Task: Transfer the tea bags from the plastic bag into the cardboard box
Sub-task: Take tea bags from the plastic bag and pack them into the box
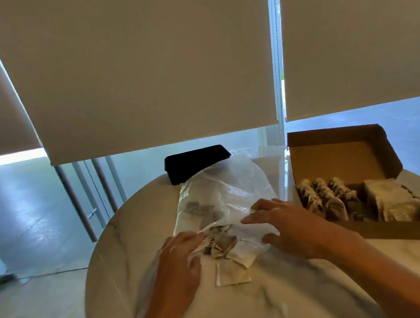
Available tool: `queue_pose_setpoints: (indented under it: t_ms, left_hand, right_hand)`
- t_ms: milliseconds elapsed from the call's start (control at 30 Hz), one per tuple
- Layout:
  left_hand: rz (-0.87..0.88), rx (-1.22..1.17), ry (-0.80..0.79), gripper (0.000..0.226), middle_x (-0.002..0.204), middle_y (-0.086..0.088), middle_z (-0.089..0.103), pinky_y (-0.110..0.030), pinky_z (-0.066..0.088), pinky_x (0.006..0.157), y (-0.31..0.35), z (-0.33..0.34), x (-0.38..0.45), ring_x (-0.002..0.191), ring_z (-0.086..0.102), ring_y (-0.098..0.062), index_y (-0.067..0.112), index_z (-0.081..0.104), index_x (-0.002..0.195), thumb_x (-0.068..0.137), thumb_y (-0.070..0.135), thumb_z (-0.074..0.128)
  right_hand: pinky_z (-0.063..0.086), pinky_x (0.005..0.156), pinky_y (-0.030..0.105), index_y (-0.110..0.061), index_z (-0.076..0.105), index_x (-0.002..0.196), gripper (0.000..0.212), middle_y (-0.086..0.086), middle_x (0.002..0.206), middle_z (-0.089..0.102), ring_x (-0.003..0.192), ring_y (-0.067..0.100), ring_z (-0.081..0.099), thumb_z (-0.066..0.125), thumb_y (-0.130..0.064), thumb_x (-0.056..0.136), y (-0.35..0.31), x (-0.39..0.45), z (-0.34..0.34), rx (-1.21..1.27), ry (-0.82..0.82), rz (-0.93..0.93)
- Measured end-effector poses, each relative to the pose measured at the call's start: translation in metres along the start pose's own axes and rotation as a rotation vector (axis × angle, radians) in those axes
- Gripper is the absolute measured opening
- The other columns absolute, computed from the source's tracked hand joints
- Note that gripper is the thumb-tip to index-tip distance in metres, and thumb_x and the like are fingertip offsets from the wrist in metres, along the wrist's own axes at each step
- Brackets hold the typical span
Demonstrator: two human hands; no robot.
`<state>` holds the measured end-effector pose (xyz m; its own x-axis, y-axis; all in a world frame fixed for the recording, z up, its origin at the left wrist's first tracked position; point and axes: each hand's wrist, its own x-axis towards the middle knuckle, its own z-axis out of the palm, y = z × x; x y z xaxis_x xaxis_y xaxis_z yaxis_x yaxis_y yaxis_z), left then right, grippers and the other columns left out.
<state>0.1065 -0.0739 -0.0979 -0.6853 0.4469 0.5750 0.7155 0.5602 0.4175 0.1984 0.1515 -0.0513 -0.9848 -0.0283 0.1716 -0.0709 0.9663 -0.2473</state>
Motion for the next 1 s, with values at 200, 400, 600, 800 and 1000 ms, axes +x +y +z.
queue_pose_setpoints:
  t_ms: [200,400,600,800,1000]
  left_hand:
    - [-0.023,-0.099,-0.041,0.071,0.121,0.023,0.051,0.001,0.028,0.091,0.004,-0.002,0.000,0.111,0.049,0.001,0.029,0.056,0.129,0.069,-0.004,0.071]
    - [-0.053,-0.139,-0.054,0.074,0.126,0.021,0.050,-0.017,0.042,0.092,0.001,-0.003,-0.002,0.113,0.052,-0.004,0.034,0.048,0.134,0.071,0.005,0.075]
    - [-0.037,-0.145,-0.052,0.078,0.125,0.022,0.052,-0.020,0.045,0.091,-0.001,0.000,-0.001,0.110,0.054,-0.006,0.038,0.047,0.134,0.070,0.006,0.075]
    - [0.035,-0.158,-0.018,0.067,0.121,0.026,0.053,-0.025,0.046,0.093,0.003,0.000,-0.001,0.109,0.050,0.000,0.047,0.049,0.126,0.072,0.013,0.071]
    - [0.161,-0.191,0.166,0.038,0.111,0.028,0.054,-0.018,0.039,0.092,0.040,-0.004,0.006,0.111,0.046,0.002,0.036,0.068,0.105,0.076,0.058,0.058]
  right_hand:
    - [0.013,0.115,0.034,-0.054,0.035,0.134,0.053,-0.015,0.152,0.012,0.141,0.011,0.004,0.059,-0.047,0.088,-0.006,-0.014,-0.006,-0.103,0.103,-0.041]
    - [-0.021,0.104,0.037,-0.048,0.054,0.122,0.038,-0.013,0.157,-0.011,0.135,0.011,-0.036,0.057,-0.055,0.085,-0.017,-0.018,0.008,-0.229,0.065,-0.149]
    - [-0.004,0.116,0.043,-0.043,0.067,0.104,0.023,-0.012,0.158,0.000,0.140,0.010,-0.027,0.053,-0.053,0.088,-0.016,-0.015,0.014,-0.107,0.170,-0.110]
    - [0.030,0.110,0.033,-0.036,0.069,0.098,0.014,-0.014,0.148,0.027,0.138,0.009,0.019,0.061,-0.038,0.087,-0.024,-0.015,0.002,0.187,0.399,0.029]
    - [0.035,0.078,0.005,-0.038,0.065,0.091,0.006,-0.021,0.111,0.045,0.102,-0.003,0.046,0.062,-0.036,0.087,-0.022,-0.016,-0.001,0.286,0.445,0.034]
